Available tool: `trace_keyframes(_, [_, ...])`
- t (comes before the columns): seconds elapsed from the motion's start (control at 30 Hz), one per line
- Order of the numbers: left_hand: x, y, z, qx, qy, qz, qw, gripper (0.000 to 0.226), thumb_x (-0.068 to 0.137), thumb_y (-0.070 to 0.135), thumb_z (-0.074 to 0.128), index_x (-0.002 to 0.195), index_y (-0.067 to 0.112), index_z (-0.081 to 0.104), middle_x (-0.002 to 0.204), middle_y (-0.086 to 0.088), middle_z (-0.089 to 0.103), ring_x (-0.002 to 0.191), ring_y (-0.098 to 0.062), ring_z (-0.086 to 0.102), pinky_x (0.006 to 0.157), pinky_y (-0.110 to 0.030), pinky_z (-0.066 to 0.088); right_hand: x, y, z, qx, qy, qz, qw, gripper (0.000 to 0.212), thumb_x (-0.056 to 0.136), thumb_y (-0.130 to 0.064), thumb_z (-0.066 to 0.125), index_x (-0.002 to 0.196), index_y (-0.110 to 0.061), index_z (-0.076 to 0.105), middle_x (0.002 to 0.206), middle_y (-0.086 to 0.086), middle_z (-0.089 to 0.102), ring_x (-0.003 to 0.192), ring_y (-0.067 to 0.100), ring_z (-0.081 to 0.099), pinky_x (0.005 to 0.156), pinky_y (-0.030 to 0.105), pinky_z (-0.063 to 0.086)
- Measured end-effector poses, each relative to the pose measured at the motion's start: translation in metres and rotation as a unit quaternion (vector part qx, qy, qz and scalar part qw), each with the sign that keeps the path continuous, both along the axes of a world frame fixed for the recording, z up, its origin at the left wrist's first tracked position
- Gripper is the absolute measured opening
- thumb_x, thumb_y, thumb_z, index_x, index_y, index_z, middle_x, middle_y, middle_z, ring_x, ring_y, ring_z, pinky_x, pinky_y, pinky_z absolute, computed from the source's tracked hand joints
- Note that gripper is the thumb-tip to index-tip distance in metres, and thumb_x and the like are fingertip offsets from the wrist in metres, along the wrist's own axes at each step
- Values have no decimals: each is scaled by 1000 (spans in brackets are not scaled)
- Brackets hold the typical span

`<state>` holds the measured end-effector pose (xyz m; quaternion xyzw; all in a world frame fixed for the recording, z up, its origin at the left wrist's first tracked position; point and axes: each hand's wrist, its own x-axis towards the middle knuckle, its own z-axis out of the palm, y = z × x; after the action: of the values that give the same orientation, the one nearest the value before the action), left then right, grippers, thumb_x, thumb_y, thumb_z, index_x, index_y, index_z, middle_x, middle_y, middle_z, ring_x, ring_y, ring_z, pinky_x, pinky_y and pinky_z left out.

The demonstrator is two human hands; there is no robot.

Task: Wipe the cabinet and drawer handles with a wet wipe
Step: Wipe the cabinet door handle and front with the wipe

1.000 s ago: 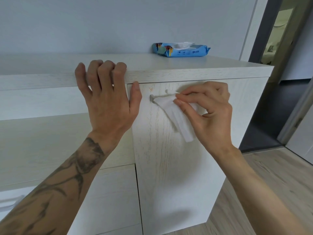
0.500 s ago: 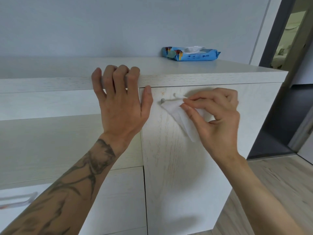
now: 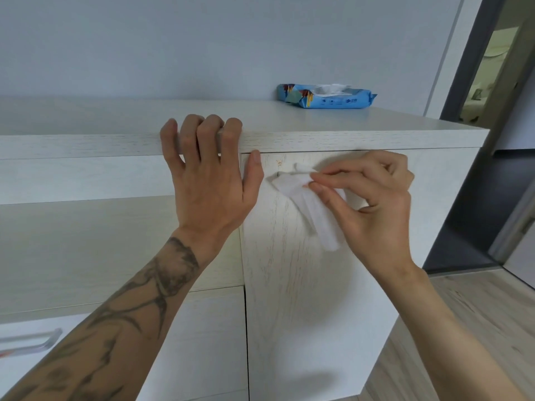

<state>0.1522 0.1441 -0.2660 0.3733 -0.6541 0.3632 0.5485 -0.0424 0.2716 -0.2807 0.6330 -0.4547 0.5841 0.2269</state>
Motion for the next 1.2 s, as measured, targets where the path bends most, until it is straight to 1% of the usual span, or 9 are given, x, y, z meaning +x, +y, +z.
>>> trace_keyframes(0.1, [-1,1,0,2,-2,-4,1000,41,106,40,40,128,8,51,122,-20,60,126,-36,41,121,-59,24,11,-2,0,-3,-27,4,1000,7,94,-27,82,101,-26,82,106,-14,72,115,24,52,95,67,41])
trace_keyframes(0.2, [0,0,0,-2,-3,-6,1000,40,106,40,38,128,8,50,122,-20,60,126,-35,40,121,-59,23,25,-8,5,3,18,13,1000,9,93,-27,83,101,-24,84,107,-14,73,117,21,51,95,66,41])
trace_keyframes(0.37, [1,-1,0,-3,-5,-13,1000,38,106,40,41,128,9,47,122,-20,60,125,-35,40,121,-58,22,-11,12,3,13,-13,-38,999,8,95,-25,80,103,-24,80,107,-8,73,114,32,56,95,65,42])
trace_keyframes(0.57, [1,0,1,1,-2,-15,1000,39,106,41,39,129,10,46,122,-20,60,126,-35,41,122,-59,23,-7,15,10,-8,-22,-73,997,17,103,-15,71,112,-29,70,111,-14,65,114,31,58,98,35,39])
trace_keyframes(0.67, [0,0,1,6,-5,-12,1000,39,106,41,41,129,10,46,123,-19,60,126,-36,42,122,-59,23,-4,11,2,5,-2,-69,998,15,101,-9,71,111,-19,78,112,-11,67,114,25,57,96,53,46])
trace_keyframes(0.73, [0,0,1,8,-6,-12,1000,39,106,42,40,129,10,45,123,-19,60,126,-36,43,122,-58,23,-7,11,-3,-2,-9,-65,998,12,99,-16,74,109,-20,80,111,-11,69,115,21,54,95,59,45])
trace_keyframes(0.87, [0,-1,1,5,-4,-18,1000,40,106,43,36,128,11,45,123,-19,60,127,-35,41,122,-57,20,-3,7,-5,-22,-10,-46,999,11,95,-22,82,105,-20,83,108,-9,73,113,24,54,91,64,44])
trace_keyframes(1.03, [0,-1,1,6,-6,-16,1000,39,106,42,37,128,11,45,123,-19,60,127,-34,41,122,-56,19,12,-3,3,-36,42,-23,998,8,96,-26,81,103,-24,84,106,-15,71,114,16,49,91,61,41])
trace_keyframes(1.2, [0,0,1,15,-7,-15,1000,40,106,43,33,128,12,44,123,-18,60,127,-34,41,123,-55,18,14,-3,-5,-43,-8,-29,999,6,95,-24,82,101,-23,83,105,-10,74,111,25,54,91,63,40])
